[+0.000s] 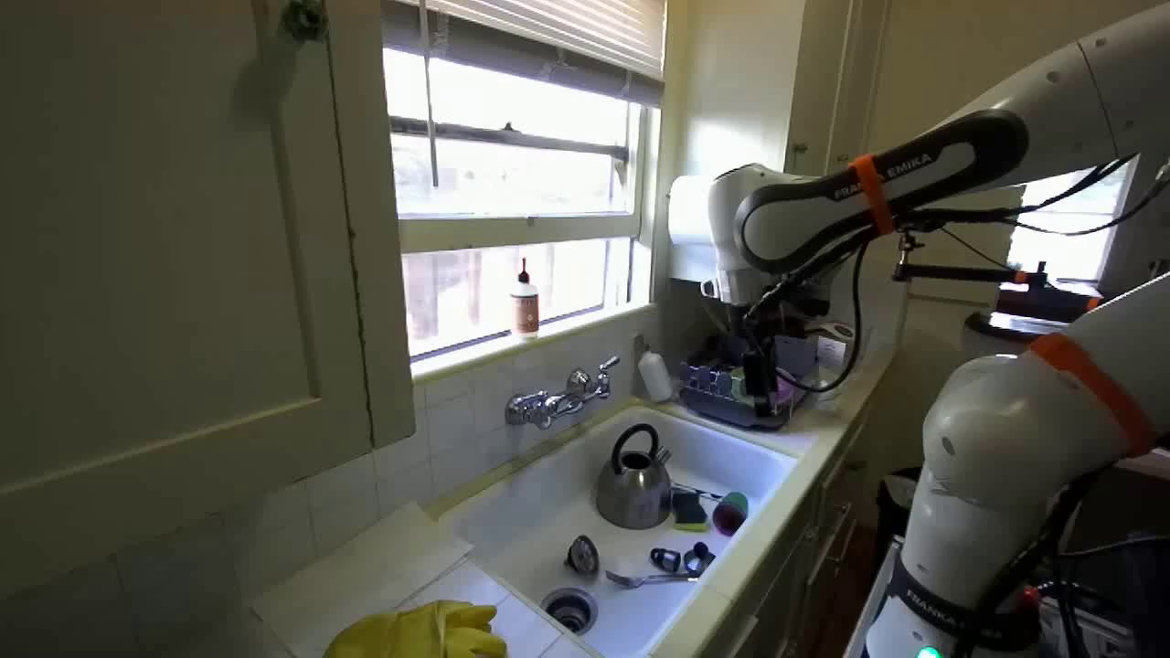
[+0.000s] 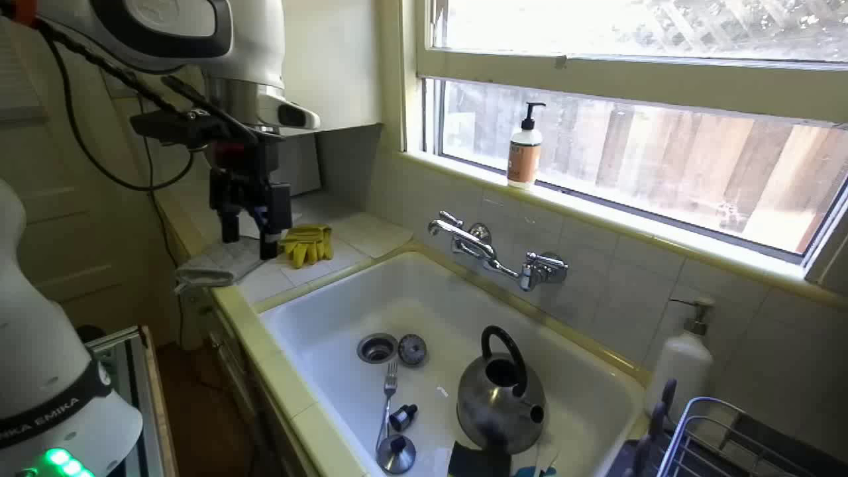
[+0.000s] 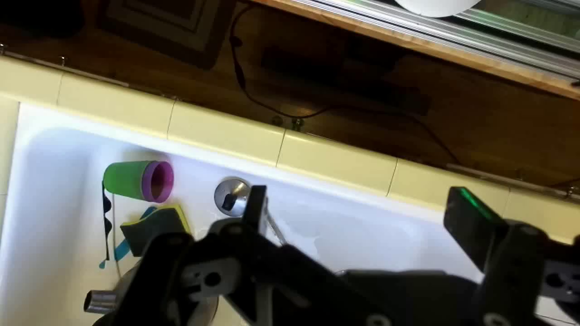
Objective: Put the stopper into the sink drain
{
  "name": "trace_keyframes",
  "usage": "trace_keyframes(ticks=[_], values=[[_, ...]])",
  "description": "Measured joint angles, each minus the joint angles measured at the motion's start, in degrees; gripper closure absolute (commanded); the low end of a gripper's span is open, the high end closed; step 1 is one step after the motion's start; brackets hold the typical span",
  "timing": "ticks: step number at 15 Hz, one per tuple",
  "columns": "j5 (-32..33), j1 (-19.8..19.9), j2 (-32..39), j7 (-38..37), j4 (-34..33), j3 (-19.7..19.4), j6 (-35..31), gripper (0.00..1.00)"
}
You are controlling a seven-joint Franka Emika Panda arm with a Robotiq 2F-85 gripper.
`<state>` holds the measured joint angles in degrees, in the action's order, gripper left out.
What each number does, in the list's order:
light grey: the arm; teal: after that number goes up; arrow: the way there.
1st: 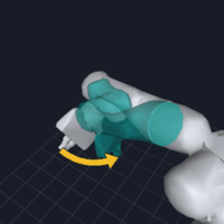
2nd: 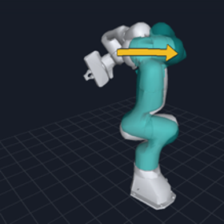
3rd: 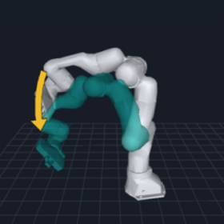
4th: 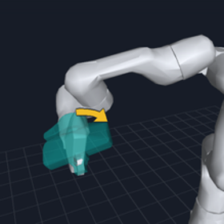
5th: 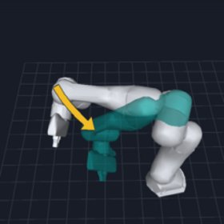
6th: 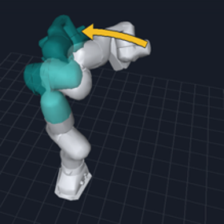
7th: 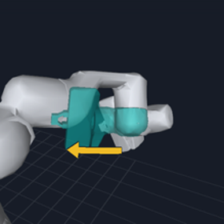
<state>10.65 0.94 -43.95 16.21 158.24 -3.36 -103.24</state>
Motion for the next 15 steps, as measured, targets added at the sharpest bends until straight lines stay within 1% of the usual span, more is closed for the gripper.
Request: trace_keyframes(ticks=[9, 11, 13, 15], values=[[0.0, -0.03, 0.27, -0.01, 0.11, -0.02, 0.0, 0.0], [-0.18, -0.03, 1.43, -0.62, 0.04, -0.23, -0.21, 0.0], [-0.43, 0.0, 4.84, -2.1, 0.3, -0.98, -3.26, 0.0], [-1.39, 0.02, 10.01, -2.86, 0.56, -2.57, -10.35, 0.0]])
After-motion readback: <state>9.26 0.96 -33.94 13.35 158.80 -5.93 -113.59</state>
